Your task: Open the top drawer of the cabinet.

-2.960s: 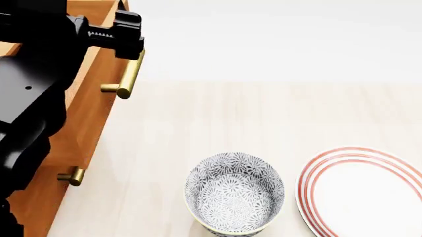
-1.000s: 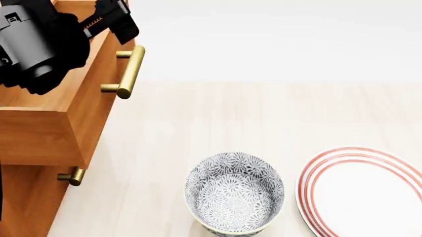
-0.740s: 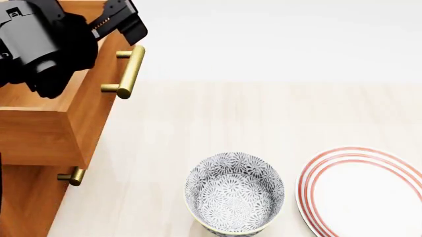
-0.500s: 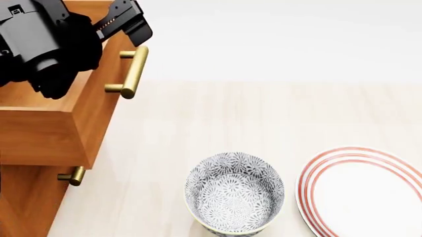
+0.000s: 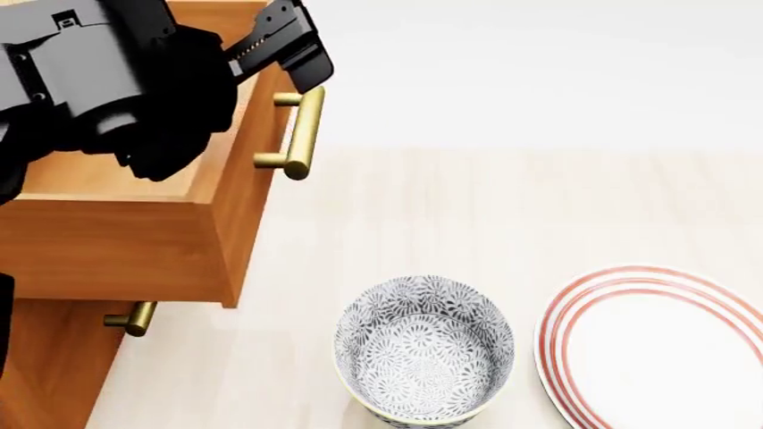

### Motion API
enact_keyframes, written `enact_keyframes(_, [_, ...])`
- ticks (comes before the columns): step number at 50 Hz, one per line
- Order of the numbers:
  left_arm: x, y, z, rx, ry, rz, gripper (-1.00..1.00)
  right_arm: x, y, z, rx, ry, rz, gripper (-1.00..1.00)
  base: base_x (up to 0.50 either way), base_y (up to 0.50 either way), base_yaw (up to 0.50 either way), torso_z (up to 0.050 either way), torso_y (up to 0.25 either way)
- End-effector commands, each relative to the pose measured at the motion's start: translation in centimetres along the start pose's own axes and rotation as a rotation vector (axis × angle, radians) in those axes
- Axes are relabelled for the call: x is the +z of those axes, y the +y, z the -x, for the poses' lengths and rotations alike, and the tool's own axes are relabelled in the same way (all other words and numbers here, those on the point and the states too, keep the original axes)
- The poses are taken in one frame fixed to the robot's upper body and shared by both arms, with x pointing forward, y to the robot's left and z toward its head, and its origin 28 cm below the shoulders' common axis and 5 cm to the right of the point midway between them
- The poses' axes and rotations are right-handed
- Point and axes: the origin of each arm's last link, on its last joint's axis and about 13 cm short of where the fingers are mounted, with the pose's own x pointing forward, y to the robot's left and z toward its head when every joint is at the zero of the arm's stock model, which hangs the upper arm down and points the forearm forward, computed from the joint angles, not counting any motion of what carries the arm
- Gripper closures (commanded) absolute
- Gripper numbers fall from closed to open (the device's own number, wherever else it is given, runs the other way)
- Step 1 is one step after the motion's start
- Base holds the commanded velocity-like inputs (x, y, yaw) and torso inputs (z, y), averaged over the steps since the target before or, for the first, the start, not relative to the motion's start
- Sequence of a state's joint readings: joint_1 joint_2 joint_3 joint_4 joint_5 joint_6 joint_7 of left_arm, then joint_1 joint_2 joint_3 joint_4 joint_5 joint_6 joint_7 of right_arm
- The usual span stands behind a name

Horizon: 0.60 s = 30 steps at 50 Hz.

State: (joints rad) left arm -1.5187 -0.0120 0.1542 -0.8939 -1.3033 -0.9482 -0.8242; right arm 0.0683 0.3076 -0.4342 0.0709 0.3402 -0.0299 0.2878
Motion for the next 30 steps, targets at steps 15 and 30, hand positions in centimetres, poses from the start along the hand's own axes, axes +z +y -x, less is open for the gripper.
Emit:
enact_keyframes(15, [-2.1, -2.6, 0.7, -0.188, 0.073, -0.031, -1.0, 0.1, -0.1, 0.2, 0.001, -0.005, 0.0, -1.0, 0.0, 0.0, 0.0, 0.0, 0.0])
enact_keyframes(30, [-3.5, -4.5, 1.6, -0.31, 0.096, -0.099, -1.0, 0.0, -0.2, 0.1, 0.004, -0.003, -0.001, -1.0, 0.0, 0.0, 0.0, 0.0, 0.0])
